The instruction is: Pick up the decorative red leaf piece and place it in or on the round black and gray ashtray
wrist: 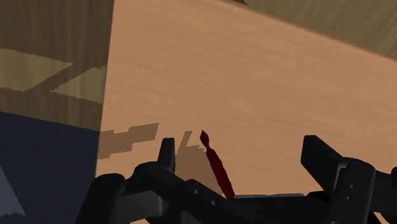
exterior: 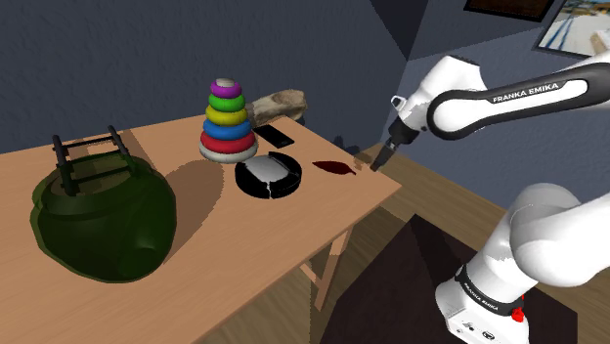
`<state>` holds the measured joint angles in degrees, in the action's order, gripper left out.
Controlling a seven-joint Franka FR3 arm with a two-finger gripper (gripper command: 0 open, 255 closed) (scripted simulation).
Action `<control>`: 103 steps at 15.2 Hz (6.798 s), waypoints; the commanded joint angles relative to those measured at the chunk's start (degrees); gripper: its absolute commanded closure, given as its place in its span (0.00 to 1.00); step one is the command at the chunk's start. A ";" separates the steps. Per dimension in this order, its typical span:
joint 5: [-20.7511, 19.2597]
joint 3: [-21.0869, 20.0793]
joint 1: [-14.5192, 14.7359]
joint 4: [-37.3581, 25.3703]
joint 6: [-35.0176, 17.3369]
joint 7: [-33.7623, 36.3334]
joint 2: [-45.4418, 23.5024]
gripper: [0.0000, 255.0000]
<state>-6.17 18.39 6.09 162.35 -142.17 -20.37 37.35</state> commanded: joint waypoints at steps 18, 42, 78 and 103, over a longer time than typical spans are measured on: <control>12.06 19.25 19.53 -0.22 -26.76 -18.60 -19.22 0.00; 4.38 9.50 9.34 -3.49 -13.29 -10.92 -9.56 1.00; 9.31 -7.82 18.03 -23.82 -17.23 10.38 -33.78 1.00; -10.80 -9.05 17.46 -38.71 -19.50 35.05 -45.77 0.00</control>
<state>-16.97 9.34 23.55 123.65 -161.67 14.68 -8.42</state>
